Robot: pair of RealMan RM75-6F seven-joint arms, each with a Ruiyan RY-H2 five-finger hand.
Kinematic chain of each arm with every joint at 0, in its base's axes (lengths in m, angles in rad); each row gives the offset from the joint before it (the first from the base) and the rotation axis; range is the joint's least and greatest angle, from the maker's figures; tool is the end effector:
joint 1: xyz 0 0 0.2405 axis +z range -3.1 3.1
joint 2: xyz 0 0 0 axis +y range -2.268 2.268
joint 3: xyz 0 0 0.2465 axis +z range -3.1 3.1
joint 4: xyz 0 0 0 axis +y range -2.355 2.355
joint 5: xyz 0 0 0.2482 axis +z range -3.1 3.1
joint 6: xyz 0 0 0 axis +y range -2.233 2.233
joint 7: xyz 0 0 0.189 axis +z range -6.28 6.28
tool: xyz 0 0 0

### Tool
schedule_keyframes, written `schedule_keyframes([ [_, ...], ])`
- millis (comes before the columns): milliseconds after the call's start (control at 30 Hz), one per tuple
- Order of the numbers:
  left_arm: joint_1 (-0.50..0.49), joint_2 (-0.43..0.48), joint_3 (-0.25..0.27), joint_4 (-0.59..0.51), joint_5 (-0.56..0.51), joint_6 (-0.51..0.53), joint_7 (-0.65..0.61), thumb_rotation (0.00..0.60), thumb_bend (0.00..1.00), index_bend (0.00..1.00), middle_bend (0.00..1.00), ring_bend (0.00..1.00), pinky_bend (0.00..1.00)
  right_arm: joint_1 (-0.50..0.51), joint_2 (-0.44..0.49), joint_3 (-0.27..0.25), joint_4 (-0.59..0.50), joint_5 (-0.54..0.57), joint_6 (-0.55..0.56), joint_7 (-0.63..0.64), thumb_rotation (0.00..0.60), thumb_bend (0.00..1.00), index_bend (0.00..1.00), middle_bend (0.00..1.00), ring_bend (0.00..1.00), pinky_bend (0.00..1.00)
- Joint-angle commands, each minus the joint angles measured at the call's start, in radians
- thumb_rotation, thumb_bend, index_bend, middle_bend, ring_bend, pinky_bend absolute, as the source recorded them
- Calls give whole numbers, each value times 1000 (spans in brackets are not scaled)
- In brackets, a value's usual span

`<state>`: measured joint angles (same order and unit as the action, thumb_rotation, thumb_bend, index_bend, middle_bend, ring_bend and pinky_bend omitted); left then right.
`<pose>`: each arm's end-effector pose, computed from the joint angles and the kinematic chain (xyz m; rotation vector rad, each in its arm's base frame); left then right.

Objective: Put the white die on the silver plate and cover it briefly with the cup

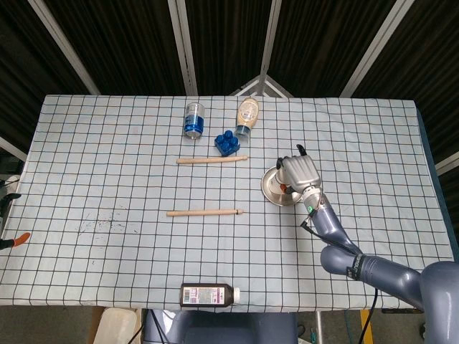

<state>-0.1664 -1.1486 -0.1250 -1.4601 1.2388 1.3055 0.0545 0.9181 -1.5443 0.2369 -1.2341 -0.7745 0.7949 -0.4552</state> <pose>-0.3775 0.2735 0.1369 -1.2712 -0.9233 -0.6804 -0.1521 -0.4765 -0.0432 1.7471 -0.9491 0.7139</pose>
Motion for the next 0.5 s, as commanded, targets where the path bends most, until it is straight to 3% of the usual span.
schedule_keyframes([
  [33,0,0,0,0,-1,0,2,600,217,228,0,0,63,-1,6,3,6,-7,0,10,600,410,527,451,409,0],
  [500,-1,-3,2,-5,-1,-1,15,600,217,241,0,0,63,-53,101,-22,-51,-14,12,37,600,411,527,451,409,0],
])
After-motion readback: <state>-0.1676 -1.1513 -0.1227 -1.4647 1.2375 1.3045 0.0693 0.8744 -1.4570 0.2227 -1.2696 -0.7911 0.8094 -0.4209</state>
